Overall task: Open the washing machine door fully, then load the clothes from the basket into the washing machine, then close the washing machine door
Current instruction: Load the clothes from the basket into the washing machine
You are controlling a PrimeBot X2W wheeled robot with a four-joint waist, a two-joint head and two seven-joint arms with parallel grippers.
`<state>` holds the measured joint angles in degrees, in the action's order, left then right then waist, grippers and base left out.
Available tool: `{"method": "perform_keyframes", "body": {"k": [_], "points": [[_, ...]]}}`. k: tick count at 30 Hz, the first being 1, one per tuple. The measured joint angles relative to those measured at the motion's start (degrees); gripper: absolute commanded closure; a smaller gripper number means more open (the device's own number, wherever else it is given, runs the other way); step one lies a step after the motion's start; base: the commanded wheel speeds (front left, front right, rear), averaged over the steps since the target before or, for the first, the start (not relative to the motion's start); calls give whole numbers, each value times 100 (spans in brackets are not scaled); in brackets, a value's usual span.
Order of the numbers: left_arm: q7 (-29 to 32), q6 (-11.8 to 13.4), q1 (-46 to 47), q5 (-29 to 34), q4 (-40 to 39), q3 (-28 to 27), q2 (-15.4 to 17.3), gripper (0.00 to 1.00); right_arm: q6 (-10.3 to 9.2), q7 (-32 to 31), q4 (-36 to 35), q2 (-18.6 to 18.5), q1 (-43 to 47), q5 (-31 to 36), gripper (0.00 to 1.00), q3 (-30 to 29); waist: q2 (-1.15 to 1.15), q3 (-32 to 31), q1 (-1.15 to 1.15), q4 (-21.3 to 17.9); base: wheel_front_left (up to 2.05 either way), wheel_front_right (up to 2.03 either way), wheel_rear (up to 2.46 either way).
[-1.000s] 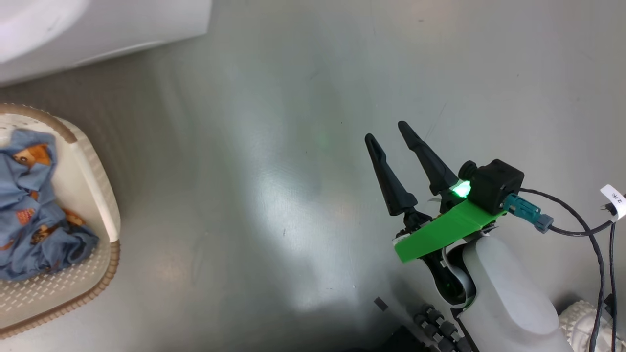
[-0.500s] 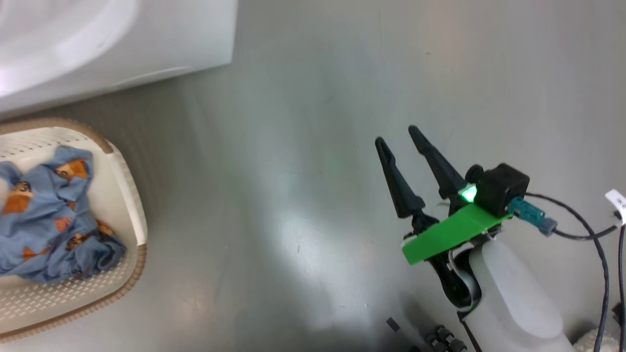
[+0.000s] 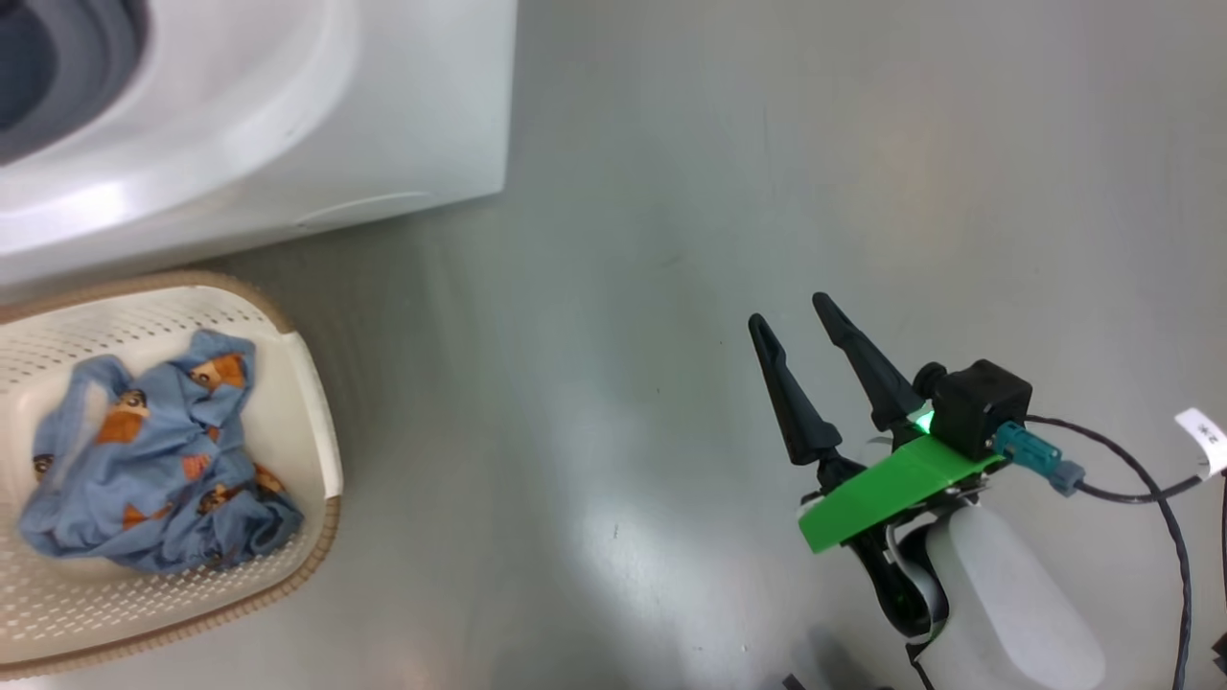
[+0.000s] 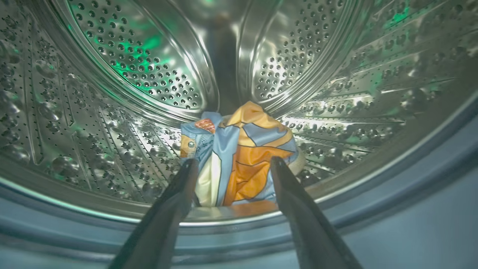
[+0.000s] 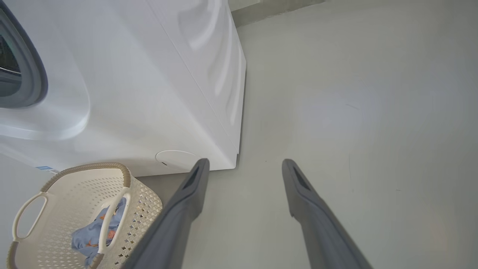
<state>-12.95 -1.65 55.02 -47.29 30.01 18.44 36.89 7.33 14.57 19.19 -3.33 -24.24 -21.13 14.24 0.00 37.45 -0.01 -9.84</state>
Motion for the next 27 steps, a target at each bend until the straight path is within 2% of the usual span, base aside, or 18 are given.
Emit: {"method": "perform_keyframes", "body": {"k": [7,11,18,24,27], "points": [[-143,231,-857,-24,-668,-236,-185,0,0,0,30,0,204,38,0,-9,0,-253,0,110,0,0,0],[-170,430,-1332,374,-1177,-320,-194,0,0,0,32,0,204,38,0,-11,0,-346,0,149,0,0,0],[-175,698,-2256,643,-2060,-772,-584,0,0,0,76,-1,252,41,0,-43,0,-526,0,181,0,0,0],[-175,682,-2928,840,-2460,-1183,-967,0,0,0,104,-1,346,49,0,-55,0,-710,0,202,0,0,0],[-175,567,-3205,1017,-2524,-1363,-1143,0,0,0,112,-2,384,78,0,-67,0,-806,0,209,0,0,0]]}}
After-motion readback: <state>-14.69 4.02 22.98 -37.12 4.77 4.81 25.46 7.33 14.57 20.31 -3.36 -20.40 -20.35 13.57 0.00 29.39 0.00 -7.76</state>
